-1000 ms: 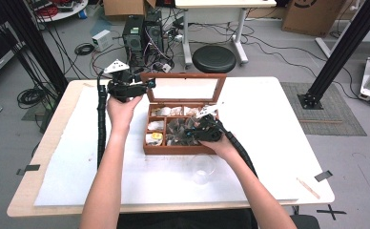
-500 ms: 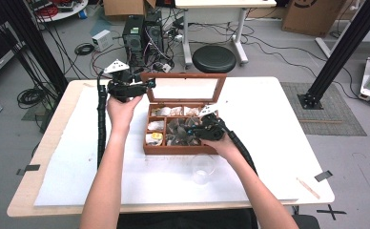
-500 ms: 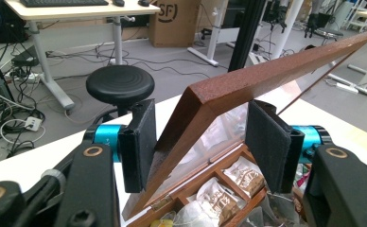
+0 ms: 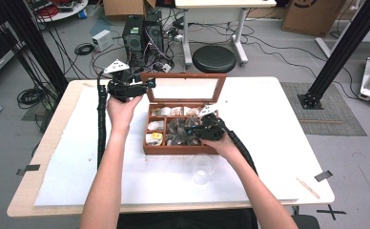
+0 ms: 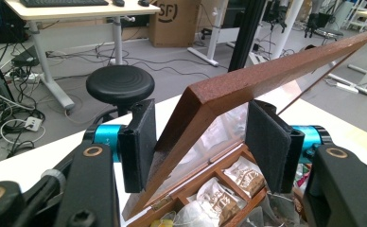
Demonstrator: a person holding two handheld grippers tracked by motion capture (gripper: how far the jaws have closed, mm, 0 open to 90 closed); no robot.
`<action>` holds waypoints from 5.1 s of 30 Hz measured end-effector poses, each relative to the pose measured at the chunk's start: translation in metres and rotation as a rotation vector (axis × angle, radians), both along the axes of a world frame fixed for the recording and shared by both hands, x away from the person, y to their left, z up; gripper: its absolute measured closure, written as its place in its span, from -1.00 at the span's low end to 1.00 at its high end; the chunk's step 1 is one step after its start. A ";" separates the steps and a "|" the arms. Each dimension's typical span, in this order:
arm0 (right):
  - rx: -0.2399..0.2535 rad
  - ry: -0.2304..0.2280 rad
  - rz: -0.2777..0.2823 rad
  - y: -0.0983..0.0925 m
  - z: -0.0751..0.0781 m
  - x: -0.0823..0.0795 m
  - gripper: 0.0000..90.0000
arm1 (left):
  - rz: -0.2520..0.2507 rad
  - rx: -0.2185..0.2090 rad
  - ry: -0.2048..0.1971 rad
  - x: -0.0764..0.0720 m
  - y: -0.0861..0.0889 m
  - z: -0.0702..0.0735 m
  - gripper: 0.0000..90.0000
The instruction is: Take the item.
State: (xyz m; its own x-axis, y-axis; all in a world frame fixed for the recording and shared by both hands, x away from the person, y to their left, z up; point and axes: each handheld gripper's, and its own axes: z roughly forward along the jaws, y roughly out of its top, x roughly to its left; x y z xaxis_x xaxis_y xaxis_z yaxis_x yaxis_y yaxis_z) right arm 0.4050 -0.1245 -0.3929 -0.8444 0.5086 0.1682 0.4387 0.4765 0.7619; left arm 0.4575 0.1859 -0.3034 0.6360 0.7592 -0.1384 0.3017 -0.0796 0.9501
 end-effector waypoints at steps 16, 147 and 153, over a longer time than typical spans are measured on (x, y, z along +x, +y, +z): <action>-0.030 -0.016 -0.057 0.014 -0.007 0.005 0.17 | -0.004 -0.002 0.000 0.000 0.000 0.000 -0.02; 0.127 -0.115 0.149 -0.061 0.022 -0.111 0.86 | -0.004 0.000 0.006 0.001 0.000 0.000 -0.02; 0.138 -0.116 0.146 -0.062 0.024 -0.111 0.75 | -0.004 0.000 0.006 0.001 0.000 0.000 -0.02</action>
State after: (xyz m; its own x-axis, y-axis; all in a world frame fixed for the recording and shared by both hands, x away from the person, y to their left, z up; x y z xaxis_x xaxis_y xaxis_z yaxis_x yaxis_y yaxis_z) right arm 0.2939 -0.1862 -0.3693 -0.9252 0.3582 0.1252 0.2783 0.4163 0.8656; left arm 0.4586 0.1856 -0.3037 0.6380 0.7568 -0.1420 0.3074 -0.0813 0.9481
